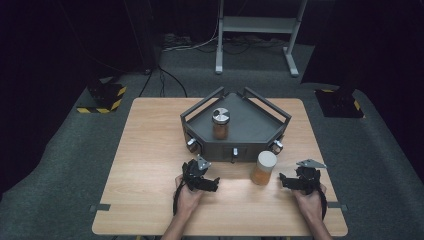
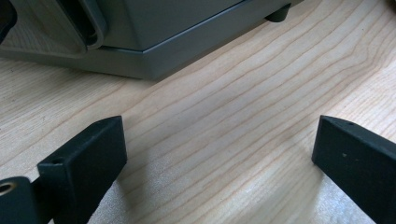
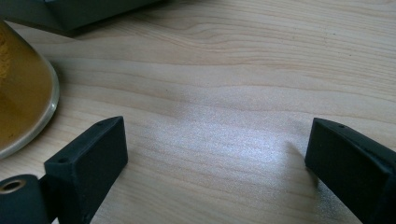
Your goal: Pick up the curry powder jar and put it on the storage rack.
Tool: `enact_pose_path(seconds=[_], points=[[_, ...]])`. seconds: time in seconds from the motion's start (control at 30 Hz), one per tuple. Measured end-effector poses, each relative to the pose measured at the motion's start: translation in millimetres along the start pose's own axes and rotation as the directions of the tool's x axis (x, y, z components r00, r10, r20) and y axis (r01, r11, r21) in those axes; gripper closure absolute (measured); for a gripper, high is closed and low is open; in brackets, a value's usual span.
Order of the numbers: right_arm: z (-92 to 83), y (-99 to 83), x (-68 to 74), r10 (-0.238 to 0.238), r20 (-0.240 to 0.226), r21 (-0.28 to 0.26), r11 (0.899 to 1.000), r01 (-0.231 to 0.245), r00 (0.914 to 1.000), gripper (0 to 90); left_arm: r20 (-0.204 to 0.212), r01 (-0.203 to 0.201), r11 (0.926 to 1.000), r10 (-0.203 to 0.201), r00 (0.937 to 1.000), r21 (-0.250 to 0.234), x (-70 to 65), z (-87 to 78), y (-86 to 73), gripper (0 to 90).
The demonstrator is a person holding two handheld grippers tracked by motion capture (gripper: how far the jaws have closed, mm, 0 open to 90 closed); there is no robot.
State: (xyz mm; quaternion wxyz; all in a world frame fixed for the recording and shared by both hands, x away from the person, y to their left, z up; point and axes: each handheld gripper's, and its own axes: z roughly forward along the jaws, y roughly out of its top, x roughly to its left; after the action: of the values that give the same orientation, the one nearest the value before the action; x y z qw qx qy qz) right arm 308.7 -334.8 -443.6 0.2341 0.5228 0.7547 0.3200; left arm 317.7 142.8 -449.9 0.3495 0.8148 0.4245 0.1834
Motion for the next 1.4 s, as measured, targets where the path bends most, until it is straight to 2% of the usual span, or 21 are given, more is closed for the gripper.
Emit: enact_pose_path(seconds=[0.3,0.63,0.7,0.87,0.97,1.27,1.4], points=[[-4.6,-3.6,-3.4,-0.004,-0.02,0.001,1.0,0.005,0.9998,5.1,0.001,0.006,1.0,-0.006,1.0,-0.003,-0.1,0.3,-0.5,3.1],[-21.0,-18.7,-4.0,-0.027,-0.094,-0.023,0.999,0.025,0.9952,5.9,0.001,0.006,1.0,-0.006,1.0,-0.002,-0.1,0.2,-0.4,3.1],[-22.9,-22.1,-3.6,-0.038,-0.126,-0.033,0.999,0.034,0.9914,6.2,0.001,0.006,1.0,-0.006,1.0,-0.002,-0.1,0.2,-0.4,3.1],[-23.8,-22.8,4.5,-0.102,-0.173,-0.049,0.994,0.094,0.9797,6.9,0.001,0.007,1.0,-0.007,1.0,-0.003,-0.2,0.3,-0.5,3.1],[-23.6,-21.5,8.5,-0.123,-0.195,-0.058,0.992,0.114,0.9731,7.1,0.001,0.005,1.0,-0.005,1.0,-0.002,-0.2,0.2,-0.4,3.2],[-23.5,-9.9,11.7,-0.164,-0.263,-0.096,0.985,0.143,0.9506,8.3,-0.003,0.004,1.0,-0.004,1.0,0.0,-0.8,-0.1,-0.1,3.3],[-24.4,-3.7,12.6,-0.17,-0.278,-0.113,0.983,0.144,0.9455,8.5,-0.002,0.006,1.0,-0.006,1.0,0.0,-0.8,0.0,-0.2,3.2]])
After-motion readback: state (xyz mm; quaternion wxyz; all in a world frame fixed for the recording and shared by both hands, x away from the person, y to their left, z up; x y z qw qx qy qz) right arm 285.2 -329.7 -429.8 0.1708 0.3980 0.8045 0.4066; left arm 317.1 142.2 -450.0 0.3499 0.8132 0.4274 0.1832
